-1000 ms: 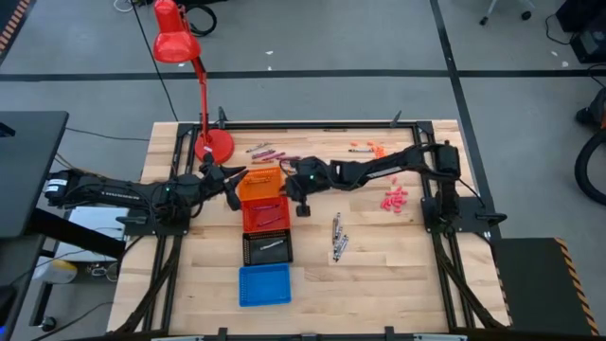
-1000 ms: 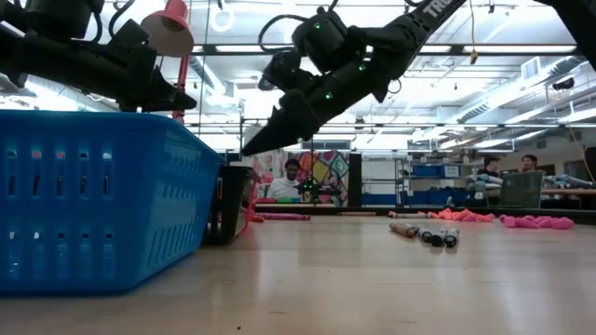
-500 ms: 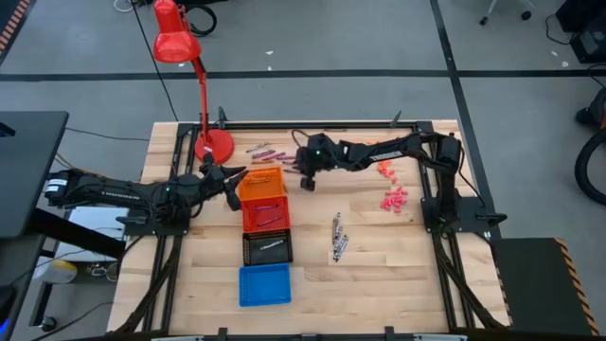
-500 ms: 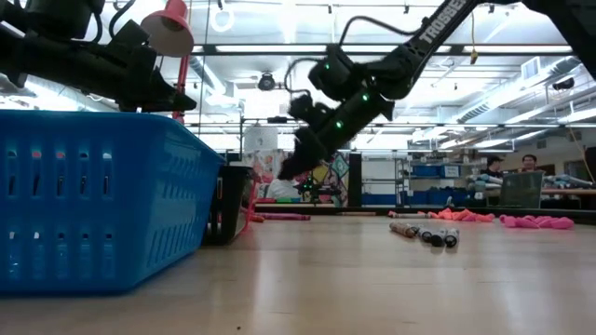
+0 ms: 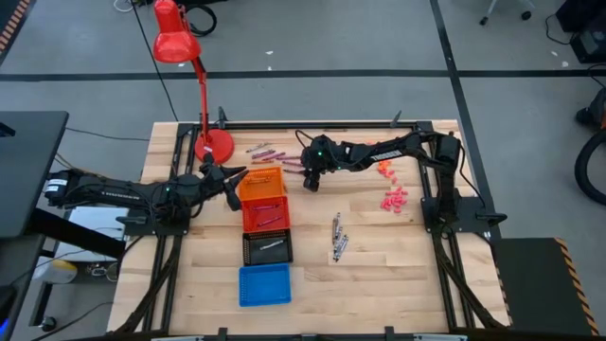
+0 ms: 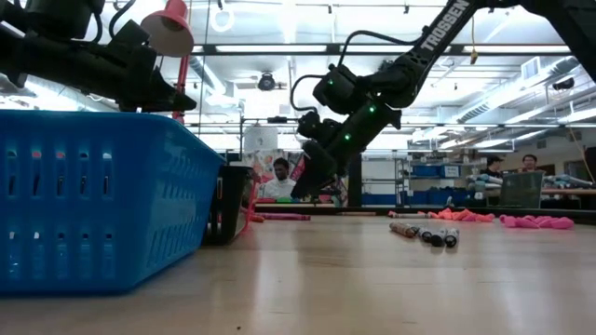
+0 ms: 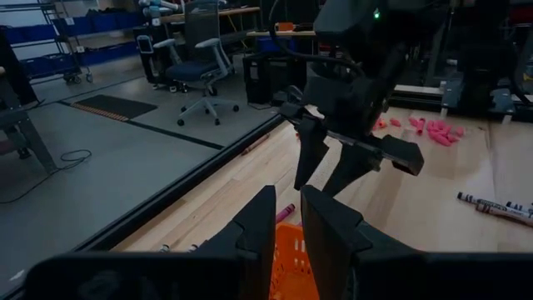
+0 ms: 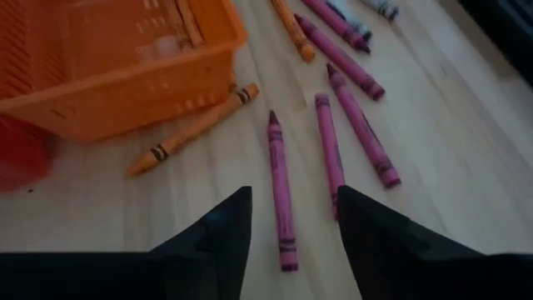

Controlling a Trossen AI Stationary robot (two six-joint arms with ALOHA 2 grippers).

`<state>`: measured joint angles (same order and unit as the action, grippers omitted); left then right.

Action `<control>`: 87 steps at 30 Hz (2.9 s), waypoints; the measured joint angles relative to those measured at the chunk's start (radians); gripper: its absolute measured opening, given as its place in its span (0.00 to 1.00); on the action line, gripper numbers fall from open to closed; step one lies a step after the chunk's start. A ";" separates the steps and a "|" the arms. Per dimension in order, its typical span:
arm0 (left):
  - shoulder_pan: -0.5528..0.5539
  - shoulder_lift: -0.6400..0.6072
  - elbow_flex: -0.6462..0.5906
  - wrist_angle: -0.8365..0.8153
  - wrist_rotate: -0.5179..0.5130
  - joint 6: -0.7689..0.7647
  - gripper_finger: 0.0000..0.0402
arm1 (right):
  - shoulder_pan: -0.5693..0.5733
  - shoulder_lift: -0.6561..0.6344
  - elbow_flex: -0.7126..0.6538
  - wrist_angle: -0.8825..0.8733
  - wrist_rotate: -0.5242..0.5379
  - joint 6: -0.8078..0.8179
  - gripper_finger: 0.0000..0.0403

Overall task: Sort crayons
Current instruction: Put the red crayon into the red basket

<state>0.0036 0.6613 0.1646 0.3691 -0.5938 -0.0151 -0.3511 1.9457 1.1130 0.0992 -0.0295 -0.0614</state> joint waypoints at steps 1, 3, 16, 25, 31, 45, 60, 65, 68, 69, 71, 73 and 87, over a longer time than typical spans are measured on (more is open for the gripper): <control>0.000 0.000 0.000 0.000 0.000 0.000 0.18 | 0.003 0.000 0.000 -0.007 0.003 0.008 0.45; 0.000 0.000 0.000 0.000 0.000 0.000 0.18 | 0.015 0.000 0.001 -0.010 0.012 0.016 0.45; 0.000 0.000 0.000 0.000 0.000 0.000 0.18 | 0.067 0.000 0.166 -0.284 0.134 0.005 0.44; 0.000 0.000 0.000 0.001 0.000 -0.009 0.18 | 0.041 0.022 0.180 -0.307 0.114 0.043 0.44; 0.000 0.000 0.001 0.001 0.000 -0.009 0.18 | 0.040 0.091 0.225 -0.347 0.114 0.051 0.44; 0.000 0.000 0.001 0.000 0.000 -0.007 0.18 | 0.047 0.216 0.404 -0.578 0.102 0.036 0.39; 0.000 0.000 0.001 -0.010 0.000 0.000 0.18 | 0.050 0.225 0.427 -0.632 0.061 -0.021 0.11; 0.000 0.000 0.000 -0.009 0.000 0.000 0.18 | 0.048 0.222 0.427 -0.680 0.055 -0.028 0.04; 0.000 0.000 0.000 -0.010 0.000 0.000 0.18 | 0.046 0.222 0.427 -0.697 0.055 -0.024 0.05; 0.000 0.000 0.000 -0.010 0.000 0.000 0.18 | 0.046 0.222 0.427 -0.698 0.055 -0.023 0.06; 0.000 0.000 0.000 -0.009 0.000 0.000 0.18 | 0.046 0.222 0.427 -0.700 0.055 -0.022 0.07; 0.000 0.000 0.000 -0.010 0.000 0.000 0.18 | 0.046 0.217 0.426 -0.710 0.055 -0.021 0.07; 0.000 0.000 0.000 -0.012 0.000 -0.001 0.18 | 0.047 0.123 0.418 -0.808 0.064 -0.028 0.08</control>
<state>0.0032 0.6617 0.1642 0.3574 -0.5935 -0.0156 -0.3042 2.0692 1.5314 -0.7087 0.0345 -0.0895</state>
